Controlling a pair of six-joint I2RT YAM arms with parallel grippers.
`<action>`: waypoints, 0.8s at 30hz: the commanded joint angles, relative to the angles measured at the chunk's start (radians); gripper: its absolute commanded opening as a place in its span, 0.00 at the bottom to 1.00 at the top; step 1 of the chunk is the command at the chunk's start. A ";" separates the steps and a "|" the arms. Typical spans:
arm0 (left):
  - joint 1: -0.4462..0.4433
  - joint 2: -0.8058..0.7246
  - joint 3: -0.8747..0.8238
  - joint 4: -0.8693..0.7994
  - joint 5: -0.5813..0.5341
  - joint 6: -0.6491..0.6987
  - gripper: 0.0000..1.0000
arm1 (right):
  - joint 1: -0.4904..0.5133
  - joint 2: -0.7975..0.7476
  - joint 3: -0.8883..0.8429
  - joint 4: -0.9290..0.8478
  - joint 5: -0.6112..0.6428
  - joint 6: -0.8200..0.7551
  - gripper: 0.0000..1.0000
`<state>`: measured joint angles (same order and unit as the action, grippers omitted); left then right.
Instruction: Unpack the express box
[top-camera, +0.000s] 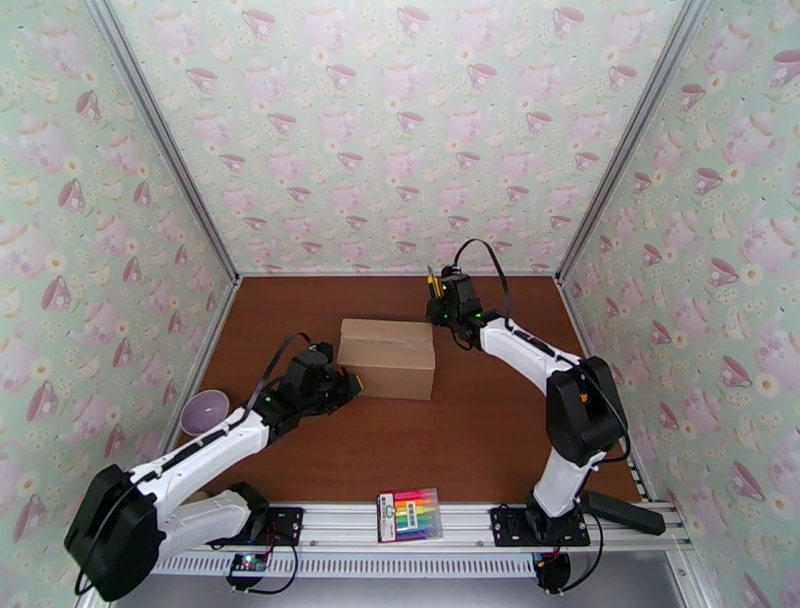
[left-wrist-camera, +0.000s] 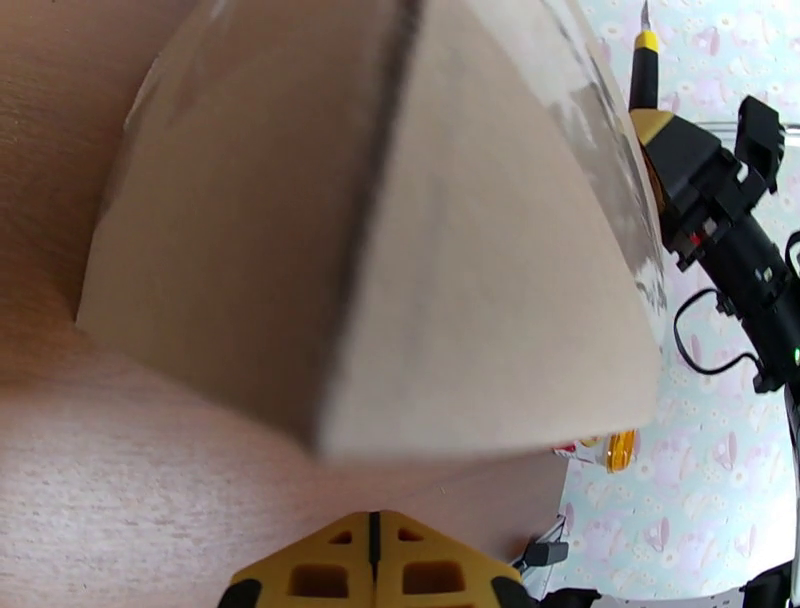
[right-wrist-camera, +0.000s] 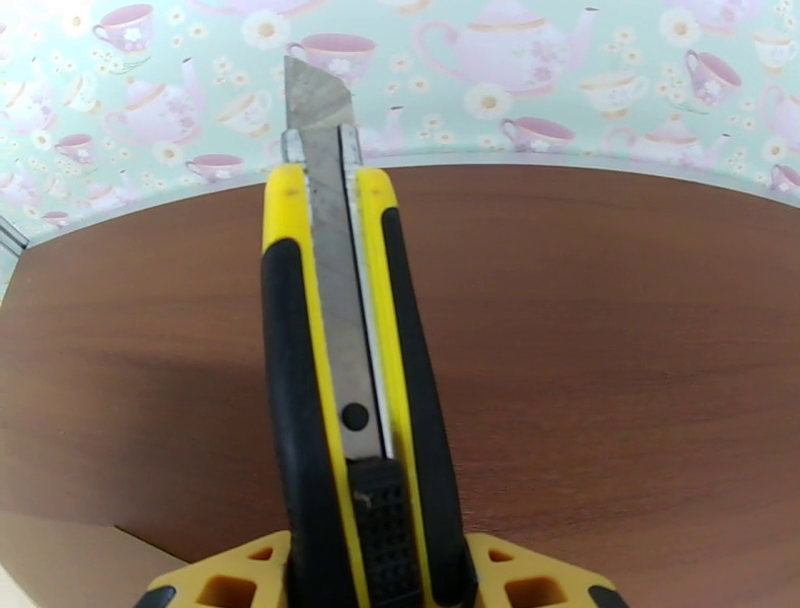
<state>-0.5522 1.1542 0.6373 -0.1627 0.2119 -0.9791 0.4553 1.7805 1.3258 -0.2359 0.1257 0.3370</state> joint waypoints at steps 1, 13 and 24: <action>0.026 0.013 0.041 0.023 -0.009 0.031 0.00 | 0.024 -0.049 -0.048 0.017 -0.019 0.024 0.00; 0.116 0.084 0.082 0.024 -0.039 0.103 0.00 | 0.089 -0.199 -0.231 0.014 0.040 0.125 0.00; 0.162 0.174 0.145 0.027 -0.022 0.163 0.00 | 0.109 -0.329 -0.280 -0.113 0.122 0.115 0.00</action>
<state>-0.4042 1.3205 0.7528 -0.1337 0.1783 -0.8581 0.5571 1.5066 1.0462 -0.2699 0.1963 0.4675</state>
